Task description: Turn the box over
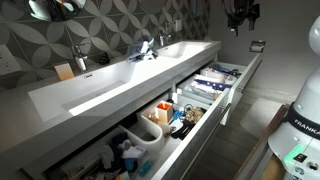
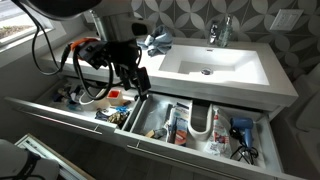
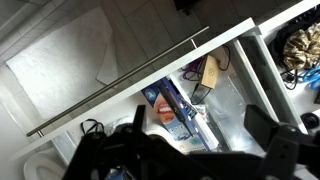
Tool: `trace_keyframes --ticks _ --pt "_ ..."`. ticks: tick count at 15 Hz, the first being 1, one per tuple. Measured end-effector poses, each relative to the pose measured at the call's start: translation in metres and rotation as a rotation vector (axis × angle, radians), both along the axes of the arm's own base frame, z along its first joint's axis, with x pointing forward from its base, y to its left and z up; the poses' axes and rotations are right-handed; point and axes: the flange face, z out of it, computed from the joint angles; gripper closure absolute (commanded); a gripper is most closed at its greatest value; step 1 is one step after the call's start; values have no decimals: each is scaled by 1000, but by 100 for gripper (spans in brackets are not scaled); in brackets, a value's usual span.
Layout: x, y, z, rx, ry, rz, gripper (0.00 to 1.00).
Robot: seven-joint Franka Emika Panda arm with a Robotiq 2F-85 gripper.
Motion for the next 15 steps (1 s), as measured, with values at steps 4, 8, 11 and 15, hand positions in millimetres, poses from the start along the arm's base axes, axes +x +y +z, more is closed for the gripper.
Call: trace_keyframes --ticks 4,8,11,15 --pt "11 4 -60 -62 45 75 0" --pt "27 5 -113 -129 46 127 0" --pt "37 0 -150 -172 21 149 0" --pt "43 -6 -170 -180 27 148 0"
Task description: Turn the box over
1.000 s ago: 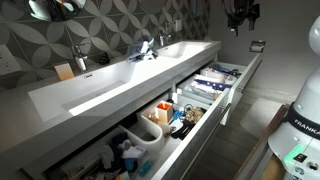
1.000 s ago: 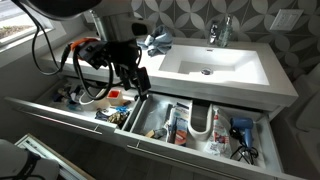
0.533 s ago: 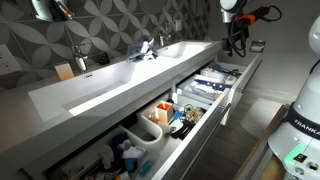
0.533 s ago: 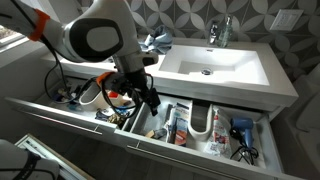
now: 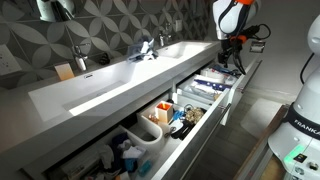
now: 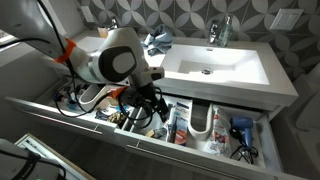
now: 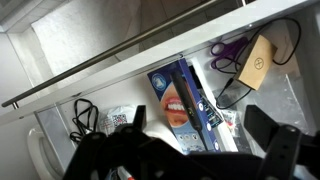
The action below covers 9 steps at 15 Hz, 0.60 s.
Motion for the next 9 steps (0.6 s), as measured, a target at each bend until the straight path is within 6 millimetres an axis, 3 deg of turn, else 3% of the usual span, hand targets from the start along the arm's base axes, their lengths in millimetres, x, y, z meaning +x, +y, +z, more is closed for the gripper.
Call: trace_keyframes --ticks 6,9 --pt "5 1 1 -5 -5 16 0" --pt "21 12 -16 -30 -17 93 0"
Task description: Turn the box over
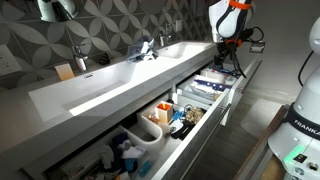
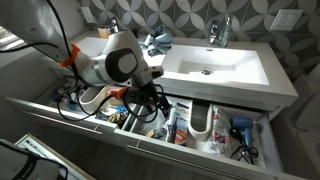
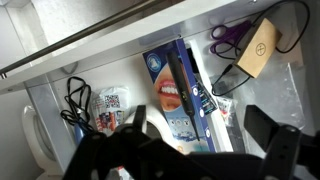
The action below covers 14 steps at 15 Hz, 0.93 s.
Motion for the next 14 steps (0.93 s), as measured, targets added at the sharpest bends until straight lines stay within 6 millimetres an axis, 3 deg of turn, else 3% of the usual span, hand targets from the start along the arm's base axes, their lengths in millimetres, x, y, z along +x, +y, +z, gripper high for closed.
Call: trace_keyframes --ticks 6,11,14 --pt "34 18 -61 -131 46 88 0" --pt "48 12 -117 -192 79 65 0" --pt "58 5 -140 -230 75 57 0"
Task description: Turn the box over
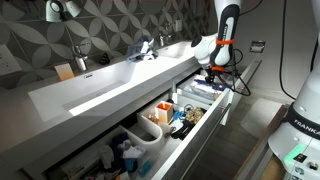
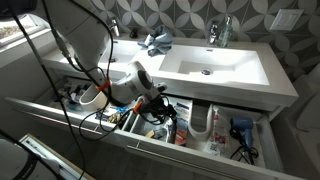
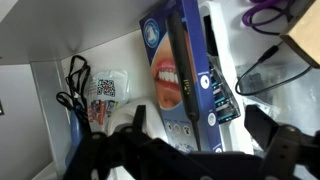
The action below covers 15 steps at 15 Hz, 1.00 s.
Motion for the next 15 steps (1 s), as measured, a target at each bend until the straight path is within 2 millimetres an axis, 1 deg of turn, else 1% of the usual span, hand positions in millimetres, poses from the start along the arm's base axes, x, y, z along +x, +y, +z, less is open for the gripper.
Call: trace_keyframes --ticks 4,8,11,15 --pt "16 -8 -21 -54 -33 -2 0" --pt "27 -7 -38 -63 -49 -6 0" --pt "35 -9 -46 -73 -62 -9 0" --pt "42 -13 -48 -85 -77 -14 0"
